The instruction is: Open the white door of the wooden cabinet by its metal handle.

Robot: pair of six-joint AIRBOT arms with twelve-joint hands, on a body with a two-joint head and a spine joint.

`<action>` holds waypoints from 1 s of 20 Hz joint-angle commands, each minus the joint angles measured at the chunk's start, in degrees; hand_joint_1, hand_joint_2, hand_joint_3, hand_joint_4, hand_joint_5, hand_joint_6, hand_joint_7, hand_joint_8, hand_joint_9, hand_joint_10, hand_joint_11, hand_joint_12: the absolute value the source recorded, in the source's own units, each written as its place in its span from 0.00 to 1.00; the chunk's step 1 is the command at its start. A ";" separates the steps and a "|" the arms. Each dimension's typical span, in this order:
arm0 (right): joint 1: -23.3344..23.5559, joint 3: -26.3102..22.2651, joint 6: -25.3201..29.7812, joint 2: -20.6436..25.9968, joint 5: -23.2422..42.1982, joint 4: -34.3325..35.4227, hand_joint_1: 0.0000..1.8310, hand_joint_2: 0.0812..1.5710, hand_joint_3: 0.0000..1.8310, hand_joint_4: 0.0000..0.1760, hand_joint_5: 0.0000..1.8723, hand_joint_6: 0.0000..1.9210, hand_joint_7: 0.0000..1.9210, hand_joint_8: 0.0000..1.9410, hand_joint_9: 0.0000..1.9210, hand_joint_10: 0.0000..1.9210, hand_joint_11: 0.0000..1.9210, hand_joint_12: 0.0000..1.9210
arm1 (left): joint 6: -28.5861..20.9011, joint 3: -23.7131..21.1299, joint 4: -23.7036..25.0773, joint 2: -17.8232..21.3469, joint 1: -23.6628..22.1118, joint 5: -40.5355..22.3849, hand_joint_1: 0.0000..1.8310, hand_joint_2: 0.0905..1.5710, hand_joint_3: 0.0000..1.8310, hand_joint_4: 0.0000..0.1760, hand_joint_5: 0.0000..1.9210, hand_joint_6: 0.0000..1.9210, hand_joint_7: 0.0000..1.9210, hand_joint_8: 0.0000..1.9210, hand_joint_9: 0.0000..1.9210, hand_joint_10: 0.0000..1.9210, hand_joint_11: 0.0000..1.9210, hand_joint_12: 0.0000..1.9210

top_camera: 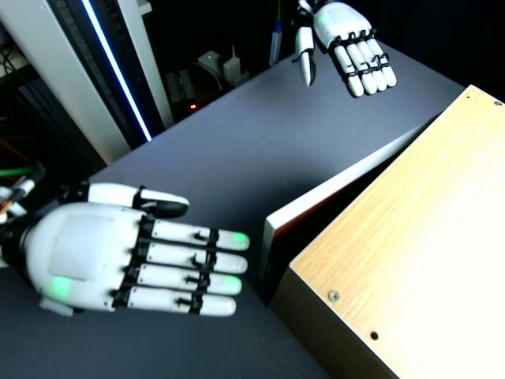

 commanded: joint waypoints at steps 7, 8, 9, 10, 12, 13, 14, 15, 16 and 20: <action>3.31 1.94 -0.26 -1.49 4.28 1.64 0.00 0.88 0.00 0.00 0.00 0.00 0.00 0.00 0.00 0.00 0.00 0.00 | -0.12 0.17 0.08 -0.08 -0.05 -7.44 0.02 0.93 0.01 0.00 0.01 0.00 0.00 0.00 0.00 0.00 0.00 0.00; 3.53 2.00 -0.26 -1.60 4.27 1.60 0.00 0.88 0.00 0.00 0.00 0.00 0.00 0.00 0.00 0.00 0.00 0.00 | -0.12 0.18 0.08 -0.09 -0.05 -7.40 0.02 0.93 0.01 0.00 0.01 0.00 0.00 0.00 0.00 0.00 0.00 0.00; 3.77 2.01 -0.26 -1.70 4.27 1.42 0.00 0.88 0.00 0.00 0.00 0.00 0.00 0.00 0.00 0.00 0.00 0.00 | -0.12 0.19 0.08 -0.09 -0.05 -7.39 0.03 0.93 0.00 0.00 0.01 0.00 0.00 0.00 0.00 0.00 0.00 0.00; 4.04 2.00 -0.26 -1.82 4.27 1.12 0.00 0.88 0.00 0.00 0.00 0.00 0.00 0.00 0.00 0.00 0.00 0.00 | -0.13 0.19 0.08 -0.09 -0.05 -7.43 0.03 0.93 0.00 0.00 0.01 0.00 0.00 0.00 0.00 0.00 0.00 0.00; 4.22 1.73 -0.26 -1.86 4.31 0.59 0.00 0.89 0.00 0.00 0.00 0.00 0.00 0.00 0.00 0.00 0.00 0.00 | -0.18 0.19 0.07 -0.09 0.04 -7.47 0.03 0.92 0.00 0.00 0.01 0.00 0.00 0.00 0.00 0.00 0.00 0.00; 4.22 1.55 -0.26 -1.86 4.42 0.42 0.00 0.89 0.00 0.00 0.00 0.00 0.00 0.00 0.00 0.00 0.00 0.00 | -0.25 0.17 0.06 -0.09 0.17 -7.54 0.01 0.92 0.00 0.00 0.01 0.00 0.00 0.00 0.00 0.00 0.00 0.00; 4.21 1.33 -0.26 -1.85 4.70 0.15 0.00 0.89 0.00 0.00 0.00 0.00 0.00 0.00 0.00 0.00 0.00 0.00 | -0.48 0.16 0.03 -0.08 0.40 -7.70 0.01 0.92 0.00 0.00 0.01 0.00 0.00 0.00 0.00 0.00 0.00 0.00; 4.21 1.06 -0.26 -1.84 5.03 0.00 0.01 0.89 0.00 0.00 0.00 0.00 0.00 0.00 0.00 0.00 0.00 0.00 | -0.76 0.15 -0.02 -0.08 0.69 -7.87 0.01 0.92 0.00 0.00 0.00 0.00 0.00 0.00 0.00 0.00 0.00 0.00; 4.21 0.76 -0.26 -1.82 5.41 -0.12 0.01 0.89 0.00 0.00 0.00 0.00 0.00 0.00 0.00 0.00 0.00 0.00 | -0.97 0.13 -0.10 -0.07 0.93 -8.02 0.01 0.92 0.00 0.00 0.00 0.00 0.00 0.00 0.00 0.00 0.00 0.00; 4.12 -0.86 -0.26 -1.22 6.90 -0.69 0.00 0.87 0.00 0.00 0.00 0.00 0.00 0.00 0.00 0.00 0.00 0.00 | -1.03 -0.01 -0.23 -0.01 1.19 -8.27 0.02 0.93 0.00 0.00 0.01 0.00 0.00 0.00 0.00 0.00 0.00 0.00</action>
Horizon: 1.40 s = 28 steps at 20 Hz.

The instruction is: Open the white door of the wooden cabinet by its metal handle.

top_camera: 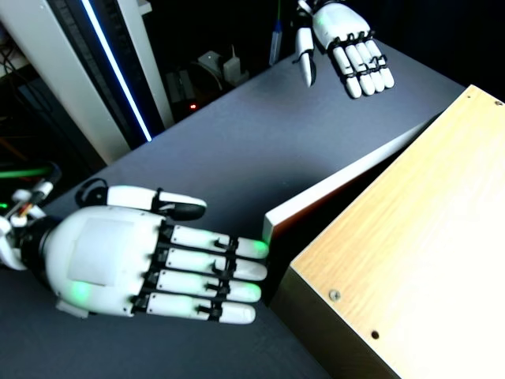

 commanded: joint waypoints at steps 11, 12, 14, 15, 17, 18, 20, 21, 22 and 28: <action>-2.91 -5.21 0.21 4.55 16.11 -0.30 0.04 0.90 0.00 0.00 0.00 0.00 0.00 0.00 0.00 0.00 0.00 0.00 | -0.29 -0.24 -0.54 0.08 0.61 -7.66 0.00 0.93 0.00 0.00 0.01 0.00 0.00 0.00 0.00 0.00 0.01 0.00; -3.07 -5.39 0.21 4.70 16.44 -0.35 0.04 0.90 0.00 0.00 0.00 0.00 0.00 0.00 0.00 0.00 0.00 0.00 | -0.31 -0.26 -0.55 0.08 0.68 -7.68 0.00 0.92 0.00 0.00 0.01 0.00 0.00 0.00 0.00 0.00 0.00 0.00; -3.46 -5.98 0.21 5.11 17.07 -0.55 0.02 0.90 0.00 0.00 0.00 0.00 0.00 0.00 0.00 0.00 0.00 0.00 | -0.33 -0.27 -0.58 0.08 0.79 -7.75 0.00 0.93 0.00 0.00 0.01 0.00 0.00 0.00 0.00 0.00 0.01 0.00; -3.49 -6.17 0.21 5.21 17.09 -0.88 0.01 0.90 0.00 0.00 0.00 0.00 0.00 0.00 0.00 0.00 0.00 0.00 | -0.33 -0.27 -0.59 0.08 0.79 -7.75 0.01 0.93 0.00 0.00 0.01 0.00 0.00 0.00 0.00 0.00 0.00 0.00; -3.49 -6.32 0.23 5.21 17.09 -1.64 0.04 0.90 0.00 0.00 0.00 0.00 0.00 0.00 0.00 0.00 0.00 0.00 | -0.33 -0.26 -0.59 0.06 0.79 -7.75 0.01 0.93 0.00 0.00 0.01 0.00 0.00 0.00 0.00 0.00 0.00 0.00; -3.49 -6.43 0.24 5.21 17.09 -2.04 0.06 0.90 0.00 0.00 0.00 0.00 0.00 0.00 0.00 0.00 0.00 0.00 | -0.33 -0.26 -0.59 0.05 0.79 -7.78 0.01 0.92 0.00 0.00 0.01 0.00 0.00 0.00 0.00 0.00 0.00 0.00; -3.54 -6.73 0.33 5.19 16.99 -3.19 0.09 0.92 0.00 0.00 0.00 0.00 0.00 0.00 0.00 0.00 0.00 0.00 | -0.33 -0.28 -0.59 0.05 0.79 -7.84 0.02 0.92 0.00 0.00 0.01 0.00 0.00 0.00 0.00 0.00 0.01 0.00; -3.81 -6.83 0.46 5.17 16.57 -3.80 0.17 0.93 0.00 0.00 0.00 0.00 0.00 0.00 0.00 0.00 0.00 0.00 | -0.33 -0.28 -0.59 0.03 0.79 -7.87 0.02 0.93 0.00 0.00 0.01 0.00 0.00 0.00 0.00 0.00 0.00 0.00; -3.98 -6.85 0.50 5.06 16.26 -4.07 0.17 0.93 0.00 0.00 0.00 0.00 0.00 0.00 0.00 0.00 0.00 0.00 | -0.34 -0.28 -0.59 0.03 0.79 -7.89 0.02 0.93 0.00 0.00 0.01 0.00 0.00 0.00 0.00 0.00 0.00 0.00; -4.12 -6.82 1.46 3.50 15.20 -6.70 0.18 0.90 0.00 0.00 0.00 0.00 0.00 0.00 0.00 0.00 0.00 0.00 | -0.44 -0.28 -0.58 0.01 0.79 -8.03 0.02 0.93 0.00 0.00 0.01 0.00 0.00 0.00 0.00 0.00 0.00 0.00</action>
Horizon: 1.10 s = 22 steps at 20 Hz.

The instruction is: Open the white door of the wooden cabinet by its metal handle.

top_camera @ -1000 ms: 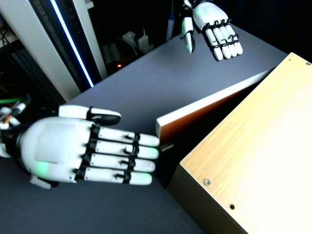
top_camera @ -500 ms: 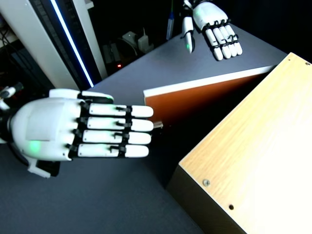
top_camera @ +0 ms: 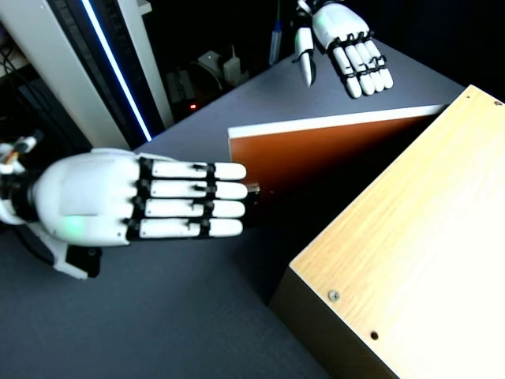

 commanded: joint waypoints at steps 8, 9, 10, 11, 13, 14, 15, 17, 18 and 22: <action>0.34 0.40 3.05 -1.63 6.73 -0.45 0.01 0.88 0.00 0.00 0.00 0.00 0.00 0.00 0.00 0.00 0.00 0.00 | -0.09 -0.20 0.05 0.14 0.06 -7.79 0.02 0.93 0.00 0.00 0.01 0.00 0.00 0.00 0.01 0.00 0.03 0.01; 0.34 0.51 3.58 -1.75 6.73 -0.98 0.01 0.88 0.00 0.00 0.00 0.00 0.00 0.00 0.00 0.00 0.00 0.00 | -0.09 -0.21 0.05 0.17 0.06 -7.89 0.04 0.94 0.00 0.00 0.02 0.00 0.01 0.00 0.01 0.00 0.03 0.01; 0.34 0.55 4.18 -1.93 6.71 -1.62 0.01 0.88 0.00 0.00 0.00 0.00 0.00 0.00 0.00 0.00 0.00 0.00 | -0.09 -0.21 0.05 0.18 0.06 -8.04 0.04 0.94 0.00 0.00 0.02 0.00 0.00 0.00 0.01 0.00 0.02 0.01; 0.34 0.54 4.46 -2.10 6.70 -2.07 0.02 0.89 0.00 0.00 0.00 0.00 0.00 0.00 0.00 0.00 0.00 0.00 | -0.09 -0.22 0.03 0.18 0.06 -8.12 0.04 0.94 0.00 0.00 0.02 0.00 0.00 0.00 0.00 0.00 0.01 0.01; 0.34 0.53 4.96 -2.49 6.69 -2.93 0.03 0.90 0.00 0.00 0.00 0.00 0.00 0.00 0.00 0.00 0.00 0.00 | -0.10 -0.22 -0.09 0.18 0.09 -8.11 0.04 0.93 0.00 0.00 0.02 0.00 0.00 0.00 0.00 0.00 0.01 0.00; 0.35 0.54 5.25 -2.74 6.42 -3.60 0.05 0.90 0.00 0.00 0.00 0.00 0.00 0.00 0.00 0.00 0.00 0.00 | -0.10 -0.23 -0.11 0.18 0.12 -8.11 0.04 0.93 0.00 0.00 0.02 0.00 0.00 0.00 0.00 0.00 0.01 0.01; 0.35 0.55 5.51 -2.96 6.08 -4.21 0.07 0.89 0.00 0.00 0.00 0.00 0.00 0.00 0.00 0.00 0.00 0.00 | -0.11 -0.24 -0.12 0.18 0.13 -8.11 0.04 0.93 0.00 0.00 0.01 0.00 0.00 0.00 0.00 0.00 0.01 0.00; 0.41 0.70 6.50 -3.63 5.56 -5.77 0.05 0.90 0.00 0.00 0.00 0.00 0.00 0.00 0.00 0.00 0.01 0.00 | -0.11 -0.24 -0.15 0.19 0.14 -8.12 0.04 0.93 0.00 0.00 0.02 0.00 0.00 0.00 0.00 0.00 0.02 0.01; 0.52 0.76 6.84 -3.84 5.52 -6.17 0.05 0.90 0.00 0.00 0.00 0.00 0.00 0.00 0.00 0.00 0.01 0.00 | -0.11 -0.24 -0.17 0.19 0.14 -8.12 0.04 0.93 0.00 0.00 0.02 0.00 0.00 0.00 0.00 0.00 0.02 0.01; 1.41 0.76 8.15 -4.71 5.52 -8.27 0.13 0.91 0.00 0.00 0.00 0.00 0.00 0.00 0.00 0.00 0.00 0.00 | -0.11 -0.38 -0.55 0.54 0.54 -8.13 0.05 0.93 0.00 0.00 0.02 0.00 0.01 0.00 0.01 0.00 0.02 0.01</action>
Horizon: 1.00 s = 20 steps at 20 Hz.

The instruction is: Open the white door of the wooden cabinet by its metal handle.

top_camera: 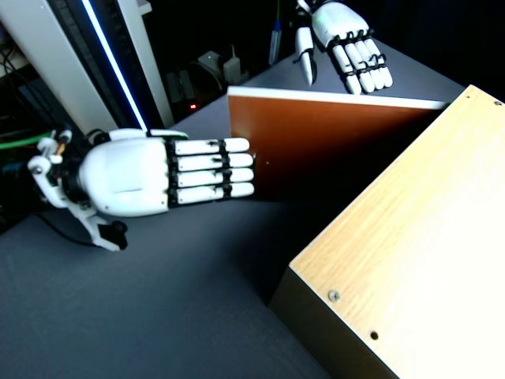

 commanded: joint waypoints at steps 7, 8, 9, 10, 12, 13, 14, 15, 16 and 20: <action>3.64 0.42 2.30 -3.10 7.01 -2.07 0.21 0.90 0.00 0.00 0.00 0.00 0.00 0.00 0.00 0.00 0.00 0.00 | -0.07 -0.22 -0.35 0.54 0.04 -7.28 0.07 0.94 0.00 0.00 0.03 0.00 0.01 0.00 0.01 0.00 0.04 0.01; 3.96 0.49 2.32 -3.63 7.05 -2.14 0.21 0.90 0.00 0.00 0.00 0.00 0.00 0.00 0.00 0.00 0.00 0.00 | -0.07 -0.24 -0.35 0.51 0.04 -7.31 0.07 0.94 0.00 0.00 0.03 0.00 0.01 0.00 0.01 0.00 0.04 0.01; 4.23 0.55 2.32 -4.22 7.14 -2.17 0.16 0.92 0.00 0.00 0.00 0.00 0.00 0.00 0.00 0.00 0.00 0.00 | -0.07 -0.24 -0.36 0.49 0.04 -7.33 0.02 0.93 0.00 0.00 0.02 0.00 0.00 0.00 0.01 0.00 0.04 0.01; 4.43 0.62 2.33 -4.86 7.40 -2.17 0.16 0.92 0.00 0.00 0.00 0.00 0.00 0.00 0.00 0.00 0.00 0.00 | -0.08 -0.24 -0.40 0.49 0.05 -7.33 0.02 0.93 0.00 0.00 0.02 0.00 0.00 0.00 0.01 0.00 0.04 0.01; 4.78 0.76 2.40 -6.15 7.80 -2.26 0.16 0.92 0.00 0.00 0.00 0.00 0.00 0.00 0.00 0.00 0.00 0.00 | -0.26 -0.25 -0.55 0.50 0.21 -7.33 0.00 0.85 0.00 0.00 0.02 0.00 0.00 0.00 0.00 0.00 0.00 0.00; 5.01 0.87 2.46 -6.68 7.86 -2.50 0.17 0.91 0.00 0.00 0.00 0.00 0.00 0.00 0.00 0.00 0.00 0.00 | -0.34 -0.27 -0.55 0.49 0.26 -7.33 0.00 0.83 0.00 0.00 0.02 0.00 0.00 0.00 0.00 0.00 0.00 0.00; 5.36 0.94 2.54 -7.17 7.86 -2.77 0.17 0.91 0.00 0.00 0.00 0.00 0.00 0.00 0.00 0.00 0.00 0.00 | -0.34 -0.31 -0.57 0.49 0.31 -7.31 0.00 0.83 0.00 0.00 0.02 0.00 0.00 0.00 0.00 0.00 0.00 0.00; 5.73 0.96 2.55 -7.63 7.90 -2.86 0.15 0.91 0.00 0.00 0.00 0.00 0.00 0.00 0.00 0.00 0.00 0.00 | -0.34 -0.31 -0.68 0.47 0.37 -7.31 0.12 0.83 0.00 0.00 0.03 0.00 0.00 0.00 0.00 0.00 0.02 0.01; 6.23 1.12 2.55 -8.44 8.40 -2.87 0.15 0.91 0.00 0.00 0.00 0.00 0.00 0.00 0.00 0.00 0.00 0.00 | -0.35 -0.32 -0.88 0.46 0.45 -7.33 0.11 0.91 0.01 0.00 0.01 0.00 0.00 0.00 0.00 0.00 0.00 0.00; 7.45 1.90 2.58 -11.06 9.17 -2.74 0.20 0.91 0.00 0.00 0.00 0.00 0.00 0.00 0.00 0.00 0.00 0.00 | -0.46 -0.31 -0.94 0.46 0.64 -7.35 0.02 0.78 0.00 0.00 0.00 0.00 0.00 0.00 0.00 0.00 0.00 0.00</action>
